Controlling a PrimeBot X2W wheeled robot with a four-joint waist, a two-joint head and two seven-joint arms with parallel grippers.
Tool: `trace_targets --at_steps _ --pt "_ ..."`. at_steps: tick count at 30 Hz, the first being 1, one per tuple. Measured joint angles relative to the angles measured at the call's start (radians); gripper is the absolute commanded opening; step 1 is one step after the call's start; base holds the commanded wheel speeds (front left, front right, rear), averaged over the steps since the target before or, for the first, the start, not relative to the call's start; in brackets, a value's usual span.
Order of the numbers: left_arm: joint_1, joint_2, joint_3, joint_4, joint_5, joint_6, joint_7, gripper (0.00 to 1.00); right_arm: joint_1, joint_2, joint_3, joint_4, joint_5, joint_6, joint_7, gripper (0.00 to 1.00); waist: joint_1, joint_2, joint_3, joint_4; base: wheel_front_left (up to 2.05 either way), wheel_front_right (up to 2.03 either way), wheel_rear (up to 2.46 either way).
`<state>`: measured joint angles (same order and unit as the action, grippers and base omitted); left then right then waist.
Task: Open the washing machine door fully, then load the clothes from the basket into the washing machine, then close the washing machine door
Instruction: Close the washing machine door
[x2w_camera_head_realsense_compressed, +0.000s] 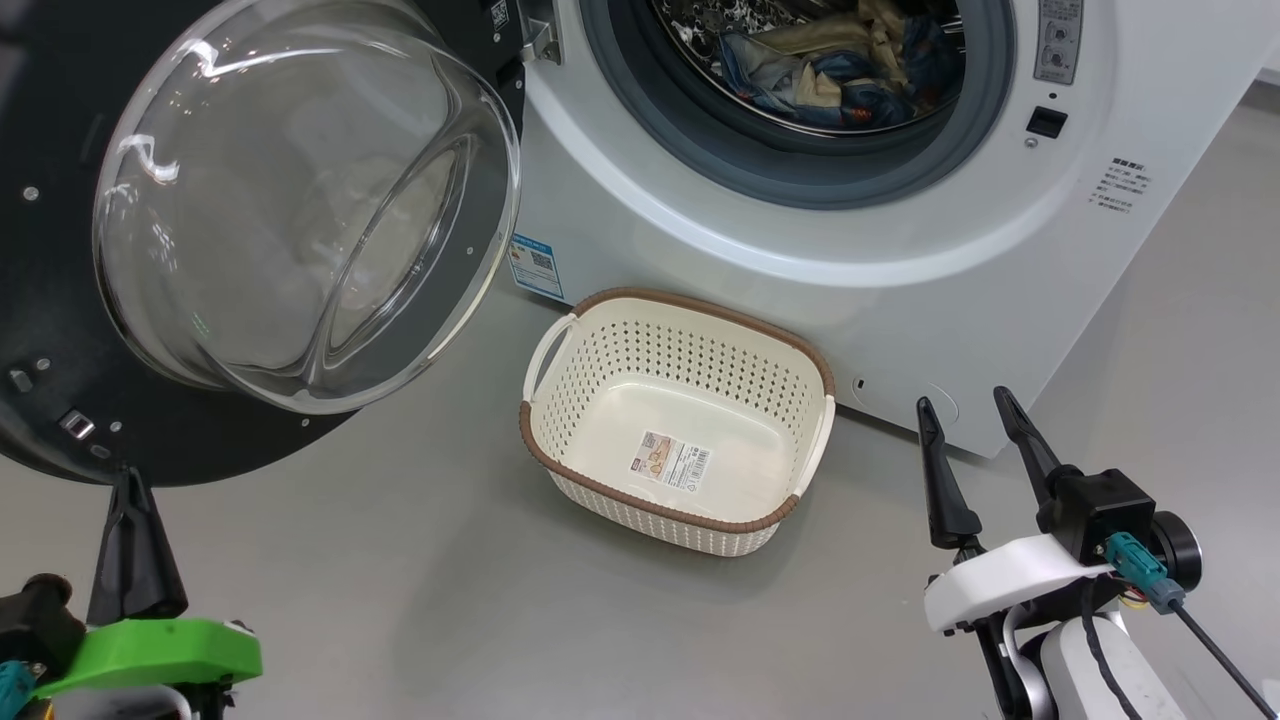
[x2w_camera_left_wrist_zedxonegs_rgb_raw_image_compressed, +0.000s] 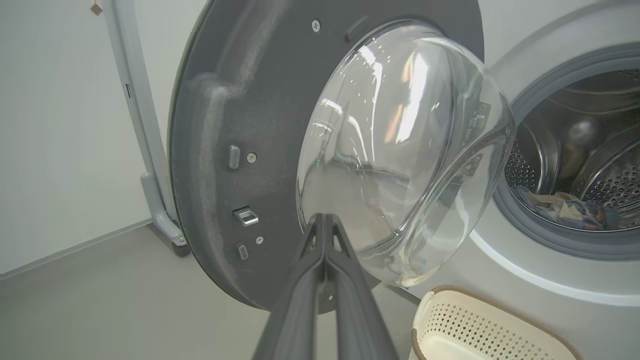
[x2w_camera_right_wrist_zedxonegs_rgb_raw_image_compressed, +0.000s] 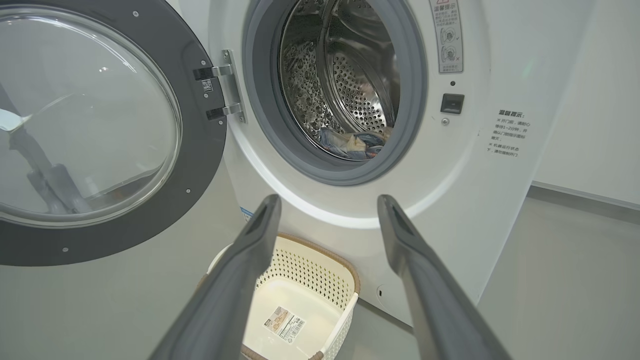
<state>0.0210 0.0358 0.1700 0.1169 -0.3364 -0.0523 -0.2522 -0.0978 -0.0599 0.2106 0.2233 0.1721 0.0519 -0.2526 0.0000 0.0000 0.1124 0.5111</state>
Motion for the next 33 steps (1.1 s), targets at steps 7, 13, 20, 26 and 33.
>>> trace_targets --at_steps 7,13,20,26,33 --pt "-0.036 -0.006 0.054 -0.062 -0.051 -0.002 0.0 0.0 -0.002 0.0 -0.006 -0.001 0.0 -0.001 0.0 1.0 0.0 0.0 0.011 -0.009 0.0 0.0 0.0" --pt "-0.107 -0.01 0.117 -0.12 -0.072 -0.023 -0.001 0.0 -0.007 0.0 -0.01 -0.001 0.0 -0.002 0.0 1.0 0.0 0.0 0.017 -0.01 0.0 0.0 0.0" --pt "-0.172 0.021 0.174 -0.156 -0.083 -0.045 -0.005 0.0 -0.017 0.0 -0.011 -0.002 0.0 -0.002 0.0 1.0 0.0 0.0 0.018 -0.01 0.0 0.0 0.0" --pt "-0.232 0.033 0.252 -0.153 -0.191 -0.053 -0.006 0.0 -0.017 0.0 -0.011 -0.002 0.0 -0.002 0.0 1.0 0.0 0.0 0.016 -0.013 0.0 0.0 0.0" --pt "-0.291 0.047 0.327 -0.079 -0.351 -0.062 -0.006 0.0 -0.017 0.0 -0.009 -0.002 0.0 -0.001 0.0 1.0 0.0 0.0 0.011 -0.019 0.0 0.0 0.0"
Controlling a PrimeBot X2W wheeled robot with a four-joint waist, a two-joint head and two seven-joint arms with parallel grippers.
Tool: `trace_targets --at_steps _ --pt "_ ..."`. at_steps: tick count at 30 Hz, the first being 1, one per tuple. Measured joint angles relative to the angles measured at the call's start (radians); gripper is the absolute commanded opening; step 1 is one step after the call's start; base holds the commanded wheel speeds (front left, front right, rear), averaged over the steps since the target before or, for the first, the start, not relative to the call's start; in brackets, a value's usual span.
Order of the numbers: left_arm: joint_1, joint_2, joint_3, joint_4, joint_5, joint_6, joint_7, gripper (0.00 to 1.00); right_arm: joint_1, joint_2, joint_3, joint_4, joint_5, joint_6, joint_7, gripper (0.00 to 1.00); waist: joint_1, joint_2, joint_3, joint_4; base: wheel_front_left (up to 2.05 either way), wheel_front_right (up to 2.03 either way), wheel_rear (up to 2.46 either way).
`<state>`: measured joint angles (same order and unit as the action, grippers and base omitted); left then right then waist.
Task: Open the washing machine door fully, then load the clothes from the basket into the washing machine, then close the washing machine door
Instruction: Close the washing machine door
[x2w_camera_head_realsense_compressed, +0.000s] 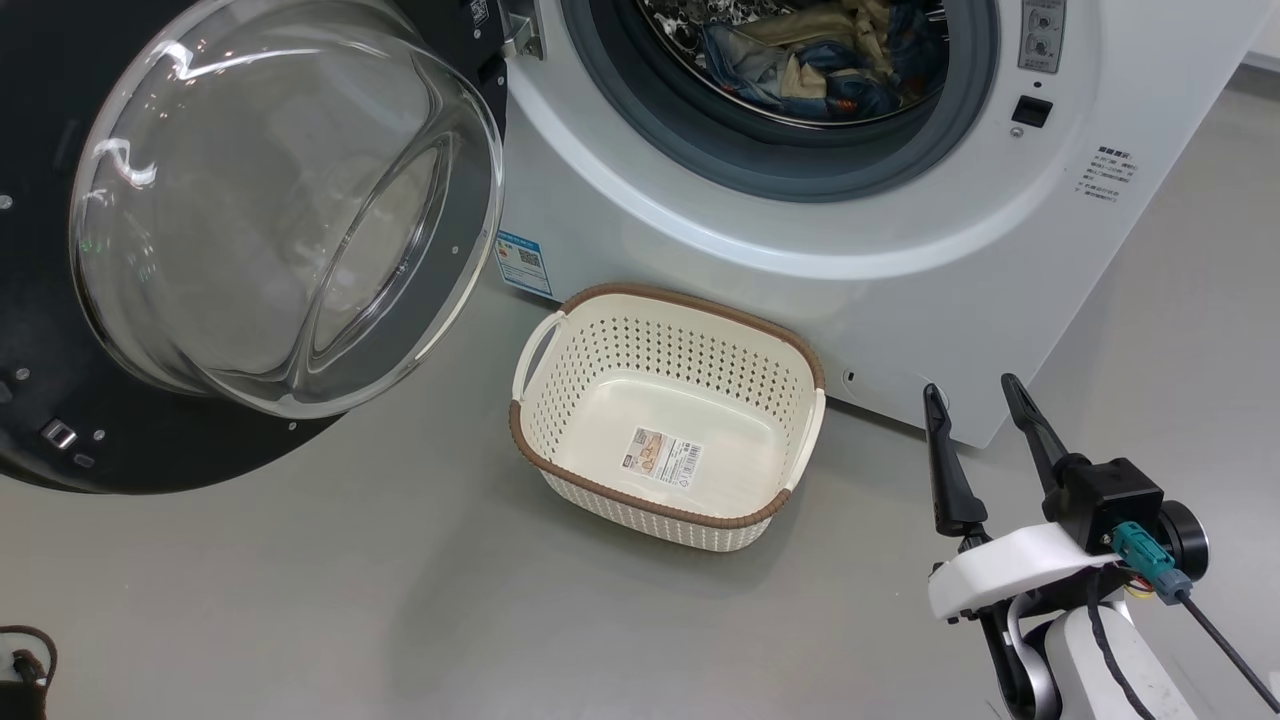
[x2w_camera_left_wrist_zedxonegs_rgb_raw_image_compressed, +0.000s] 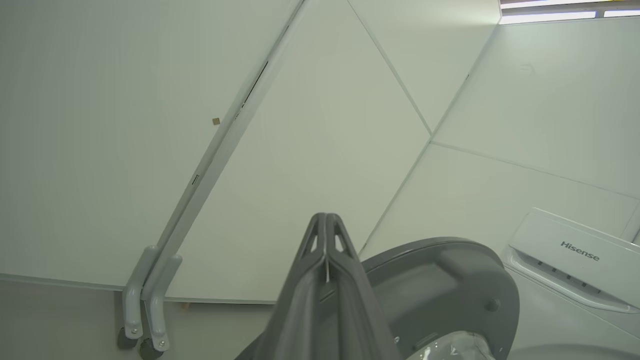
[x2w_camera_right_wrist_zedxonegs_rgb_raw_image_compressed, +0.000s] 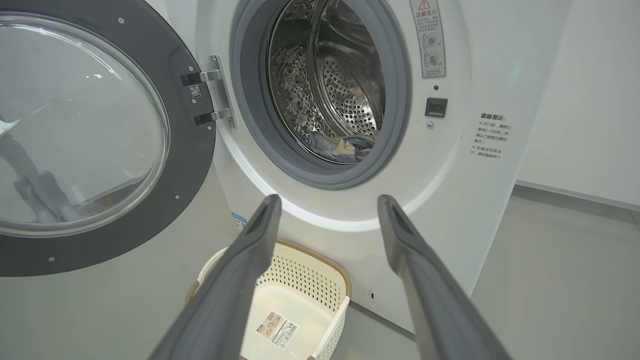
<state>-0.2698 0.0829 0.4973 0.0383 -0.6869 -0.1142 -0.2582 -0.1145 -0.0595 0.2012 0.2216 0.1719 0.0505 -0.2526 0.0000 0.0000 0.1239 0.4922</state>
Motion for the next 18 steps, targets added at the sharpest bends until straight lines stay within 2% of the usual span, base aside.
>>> trace_targets --at_steps 8,11,18 --pt "-0.082 0.004 0.105 0.122 -0.29 -0.001 0.086 0.0 0.0 0.0 0.013 0.002 -0.006 0.001 0.0 1.0 0.0 0.0 -0.002 -0.012 0.0 0.0 0.0" --pt "-0.098 0.011 0.119 0.158 -0.349 -0.001 0.122 0.0 -0.001 0.001 0.013 0.001 -0.007 0.001 0.0 1.0 0.0 0.0 -0.001 -0.015 0.0 0.0 0.0" --pt "-0.158 0.068 0.178 0.253 -0.538 -0.004 0.268 0.0 -0.012 0.001 0.028 0.001 -0.007 0.002 0.0 1.0 0.0 0.0 0.01 -0.026 0.0 0.0 0.0"
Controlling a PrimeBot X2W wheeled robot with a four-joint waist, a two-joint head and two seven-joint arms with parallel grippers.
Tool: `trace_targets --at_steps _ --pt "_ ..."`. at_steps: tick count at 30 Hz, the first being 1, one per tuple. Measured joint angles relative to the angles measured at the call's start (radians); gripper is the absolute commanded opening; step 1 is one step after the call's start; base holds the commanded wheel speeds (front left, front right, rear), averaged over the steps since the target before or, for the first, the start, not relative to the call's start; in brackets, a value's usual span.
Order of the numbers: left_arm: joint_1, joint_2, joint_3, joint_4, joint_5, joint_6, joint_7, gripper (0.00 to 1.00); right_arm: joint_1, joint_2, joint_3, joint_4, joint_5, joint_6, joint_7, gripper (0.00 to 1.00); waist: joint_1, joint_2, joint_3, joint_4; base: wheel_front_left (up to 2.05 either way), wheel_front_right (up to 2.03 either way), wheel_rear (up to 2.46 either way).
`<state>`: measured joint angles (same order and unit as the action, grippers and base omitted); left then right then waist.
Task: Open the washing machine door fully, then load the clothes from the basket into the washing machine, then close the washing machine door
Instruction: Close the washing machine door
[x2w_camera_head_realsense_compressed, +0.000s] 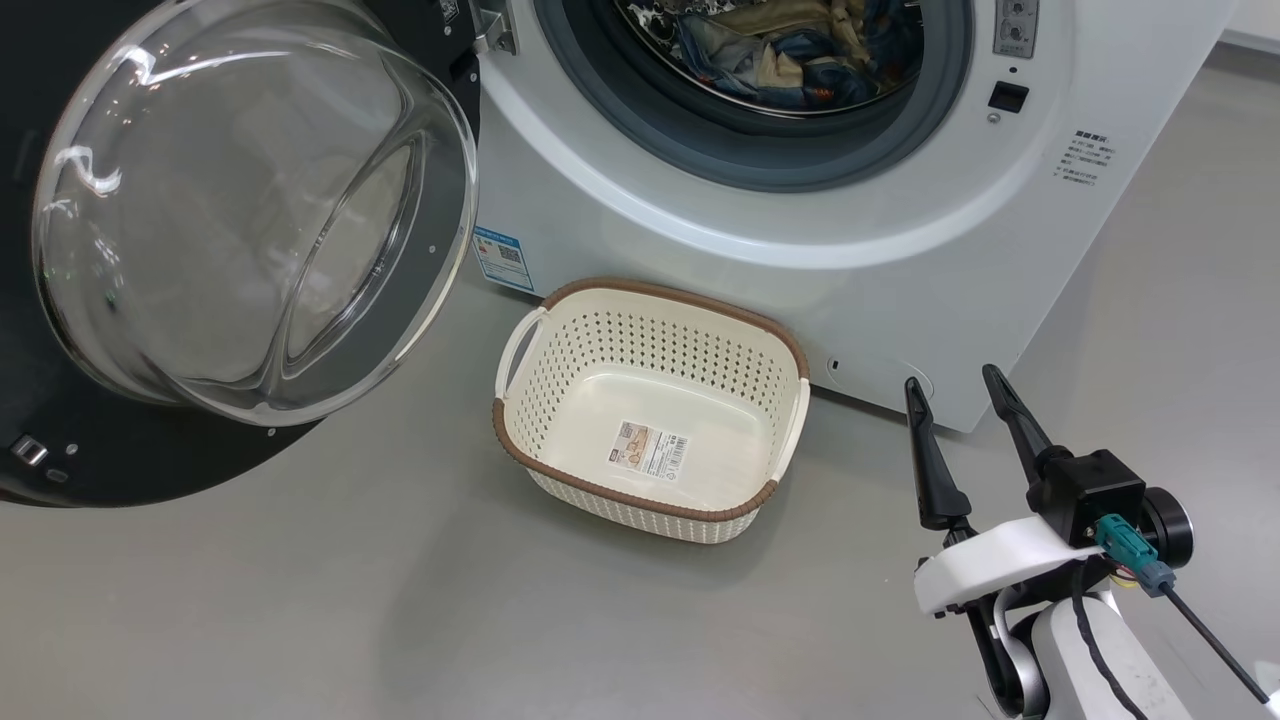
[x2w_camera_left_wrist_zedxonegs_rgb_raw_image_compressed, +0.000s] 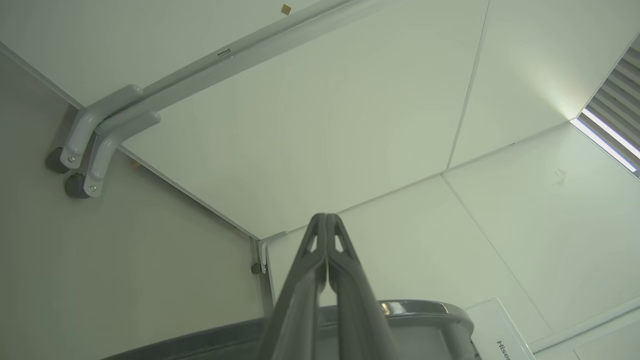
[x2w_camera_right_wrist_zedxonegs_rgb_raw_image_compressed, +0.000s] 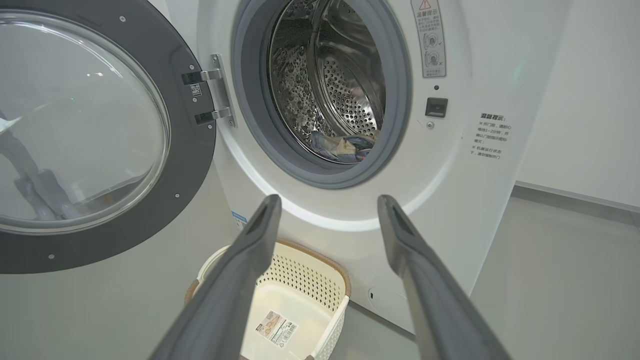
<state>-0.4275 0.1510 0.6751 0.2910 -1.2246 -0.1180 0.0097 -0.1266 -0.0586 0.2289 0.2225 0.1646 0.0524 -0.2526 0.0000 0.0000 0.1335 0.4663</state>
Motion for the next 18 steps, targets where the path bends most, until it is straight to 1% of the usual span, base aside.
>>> trace_targets --at_steps 2,3,5,7,10,18 --pt "-0.015 0.015 0.017 0.026 -0.043 0.0 0.031 0.0 -0.006 0.0 0.0 0.0 0.0 0.0 0.0 1.0 0.0 0.0 0.005 -0.005 0.0 0.0 0.0" --pt "-0.031 0.03 0.044 0.056 -0.082 0.0 0.054 0.0 -0.009 -0.001 0.001 0.0 -0.004 0.0 0.0 1.0 0.0 0.0 0.011 -0.01 0.0 0.0 0.0" --pt "-0.044 0.046 0.068 0.089 -0.122 0.0 0.084 0.0 -0.009 -0.001 0.003 0.0 -0.01 0.0 0.0 1.0 0.0001 0.0 0.016 -0.016 0.0 0.0 0.0" --pt "-0.05 0.065 0.081 0.119 -0.154 0.001 0.122 0.0 -0.01 -0.001 0.003 0.001 -0.01 0.0 0.0 1.0 0.0 0.0 0.021 -0.023 0.0 0.0 0.0" --pt "-0.054 0.088 0.095 0.16 -0.195 0.014 0.175 0.0 -0.012 -0.005 0.002 0.003 -0.015 0.0 0.0 1.0 0.0 0.0 0.027 -0.034 0.0 0.0 0.0" --pt "-0.064 0.169 0.109 0.241 -0.22 0.056 0.279 0.0 -0.019 -0.015 0.0 0.004 -0.026 -0.001 0.0 1.0 0.0 0.0 0.049 -0.063 0.0 0.0 0.0"
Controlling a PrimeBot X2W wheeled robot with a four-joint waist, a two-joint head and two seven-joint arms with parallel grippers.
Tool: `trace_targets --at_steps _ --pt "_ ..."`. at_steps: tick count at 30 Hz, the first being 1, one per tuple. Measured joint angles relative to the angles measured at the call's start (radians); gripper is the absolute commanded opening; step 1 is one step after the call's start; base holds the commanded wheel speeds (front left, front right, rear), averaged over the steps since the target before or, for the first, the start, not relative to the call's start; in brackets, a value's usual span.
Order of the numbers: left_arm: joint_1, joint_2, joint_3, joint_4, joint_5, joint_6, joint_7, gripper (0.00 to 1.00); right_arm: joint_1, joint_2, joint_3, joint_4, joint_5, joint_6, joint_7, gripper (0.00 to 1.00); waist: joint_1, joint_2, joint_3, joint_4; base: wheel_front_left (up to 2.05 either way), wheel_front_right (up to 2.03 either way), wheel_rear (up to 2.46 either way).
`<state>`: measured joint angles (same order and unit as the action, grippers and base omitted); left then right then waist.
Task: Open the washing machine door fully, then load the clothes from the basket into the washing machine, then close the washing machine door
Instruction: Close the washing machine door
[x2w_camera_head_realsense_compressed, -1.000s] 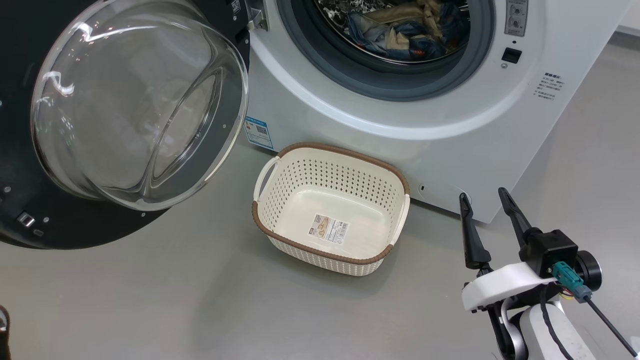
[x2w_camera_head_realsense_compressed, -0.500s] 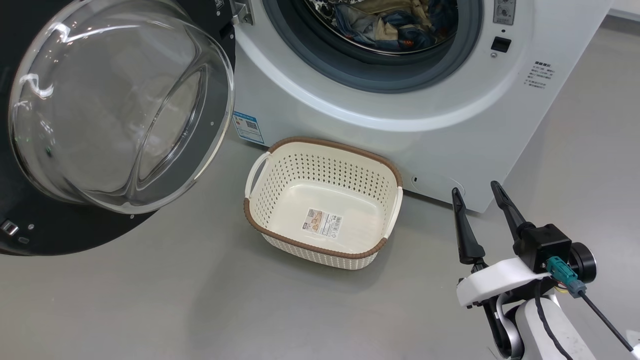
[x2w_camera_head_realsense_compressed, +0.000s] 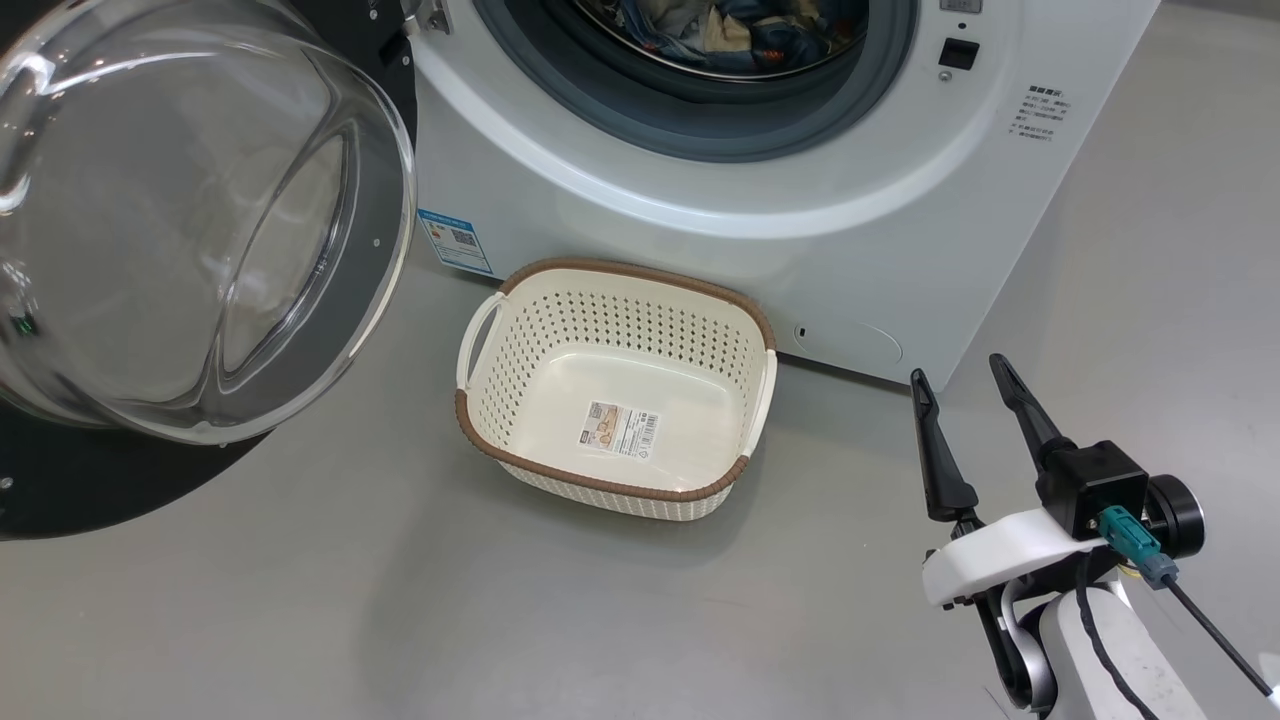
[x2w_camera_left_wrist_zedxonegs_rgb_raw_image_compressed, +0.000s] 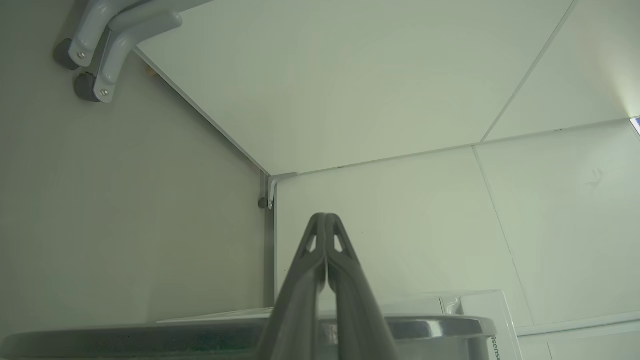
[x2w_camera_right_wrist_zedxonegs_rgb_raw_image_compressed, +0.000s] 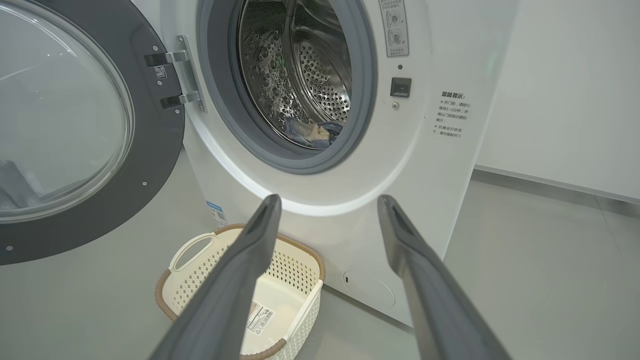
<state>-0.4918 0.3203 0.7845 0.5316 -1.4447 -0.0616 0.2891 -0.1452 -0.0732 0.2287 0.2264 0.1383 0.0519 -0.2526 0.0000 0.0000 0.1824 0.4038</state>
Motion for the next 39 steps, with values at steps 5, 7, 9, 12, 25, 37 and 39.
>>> trace_targets --at_steps 5,7,9,12,25,37,39 --pt "0.0 0.03 -0.013 0.031 -0.009 0.005 0.072 0.0 -0.014 -0.008 -0.001 -0.009 -0.005 -0.001 0.0 1.0 0.0 0.0 0.02 -0.013 0.0 0.0 0.0" --pt "-0.001 0.034 -0.022 0.04 -0.028 0.005 0.097 0.0 -0.014 -0.013 -0.003 -0.011 -0.009 -0.001 0.0 1.0 0.0 0.0 0.029 -0.016 0.0 0.0 0.0" --pt "-0.004 0.037 -0.03 0.046 -0.028 0.005 0.106 0.0 -0.014 -0.02 -0.007 -0.012 -0.009 -0.002 0.001 1.0 0.0 0.0 0.039 -0.017 0.0 0.0 0.0" --pt "-0.015 0.043 -0.035 0.059 -0.029 0.005 0.119 0.0 -0.016 -0.021 -0.007 -0.011 -0.01 -0.002 0.002 1.0 0.0 0.0 0.049 -0.017 0.0 0.0 0.0" --pt "-0.02 0.068 -0.057 0.103 -0.049 -0.019 0.226 0.0 -0.032 -0.021 -0.003 -0.011 -0.01 -0.002 0.003 1.0 0.0 0.0 0.056 -0.008 0.0 0.0 0.0" --pt "-0.019 0.079 -0.116 0.107 -0.097 -0.04 0.392 0.0 -0.032 -0.019 -0.003 -0.007 -0.007 -0.002 0.004 1.0 0.0 0.0 0.058 0.005 0.0 0.0 0.0" --pt "-0.018 0.076 -0.125 0.107 -0.098 -0.044 0.415 0.0 -0.032 -0.019 -0.004 -0.006 -0.007 -0.002 0.004 1.0 0.0 0.0 0.057 0.006 0.0 0.0 0.0"
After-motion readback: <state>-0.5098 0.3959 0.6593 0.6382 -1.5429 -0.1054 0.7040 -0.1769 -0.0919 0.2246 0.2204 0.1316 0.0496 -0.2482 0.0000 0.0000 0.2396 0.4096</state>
